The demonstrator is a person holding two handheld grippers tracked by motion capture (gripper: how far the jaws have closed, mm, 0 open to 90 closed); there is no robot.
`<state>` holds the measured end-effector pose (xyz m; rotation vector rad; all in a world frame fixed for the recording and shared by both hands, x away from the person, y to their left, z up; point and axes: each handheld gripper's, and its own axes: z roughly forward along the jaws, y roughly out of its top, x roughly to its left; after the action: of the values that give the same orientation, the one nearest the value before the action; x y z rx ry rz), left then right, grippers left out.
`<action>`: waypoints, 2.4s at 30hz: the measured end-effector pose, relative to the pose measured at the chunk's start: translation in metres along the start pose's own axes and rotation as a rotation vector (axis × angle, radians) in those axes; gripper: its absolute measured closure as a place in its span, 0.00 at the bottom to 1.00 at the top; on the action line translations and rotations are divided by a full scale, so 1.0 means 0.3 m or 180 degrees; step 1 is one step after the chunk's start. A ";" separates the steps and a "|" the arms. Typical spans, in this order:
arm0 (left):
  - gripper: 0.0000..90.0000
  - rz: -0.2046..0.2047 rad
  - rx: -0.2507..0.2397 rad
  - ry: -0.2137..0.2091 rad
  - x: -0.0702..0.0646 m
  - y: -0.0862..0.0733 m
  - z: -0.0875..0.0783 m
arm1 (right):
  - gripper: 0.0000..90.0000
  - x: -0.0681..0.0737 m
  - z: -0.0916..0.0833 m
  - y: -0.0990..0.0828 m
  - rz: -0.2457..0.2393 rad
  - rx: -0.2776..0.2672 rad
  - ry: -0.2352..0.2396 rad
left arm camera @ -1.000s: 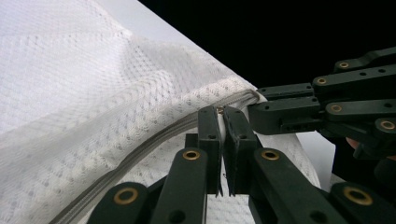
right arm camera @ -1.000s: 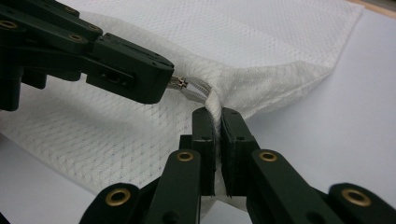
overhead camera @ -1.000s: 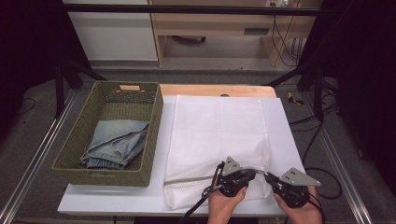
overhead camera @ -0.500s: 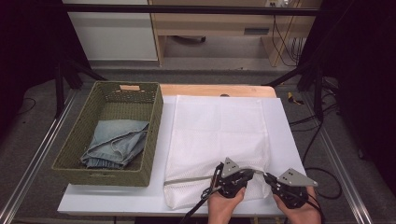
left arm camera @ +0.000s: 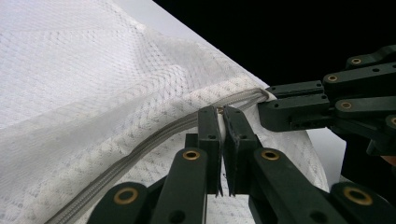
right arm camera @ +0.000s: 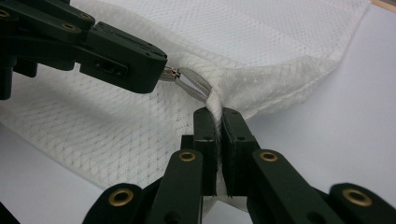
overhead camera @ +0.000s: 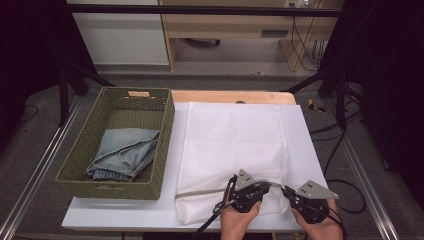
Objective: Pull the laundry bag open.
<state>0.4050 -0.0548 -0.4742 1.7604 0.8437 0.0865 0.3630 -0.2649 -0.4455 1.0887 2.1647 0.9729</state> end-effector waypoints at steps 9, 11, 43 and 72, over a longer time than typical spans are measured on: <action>0.96 -0.0003 -0.0005 -0.0007 0.000 -0.001 -0.001 | 0.95 -0.001 -0.002 0.001 -0.0015 0.0002 -0.0006; 0.96 -0.0008 -0.0002 -0.0007 0.001 -0.001 -0.002 | 0.95 0.003 -0.001 0.002 -0.0002 0.0007 0.0000; 0.96 -0.0039 -0.0028 0.0036 0.007 -0.001 -0.026 | 0.95 0.015 -0.004 0.011 -0.0085 0.0018 -0.0074; 0.96 -0.0140 -0.0038 0.0081 0.042 -0.019 -0.061 | 0.95 0.004 -0.007 0.004 -0.0023 0.0075 -0.0087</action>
<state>0.4032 -0.0320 -0.4767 1.7317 0.8982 0.0849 0.3613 -0.2642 -0.4434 1.0979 2.1618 0.9263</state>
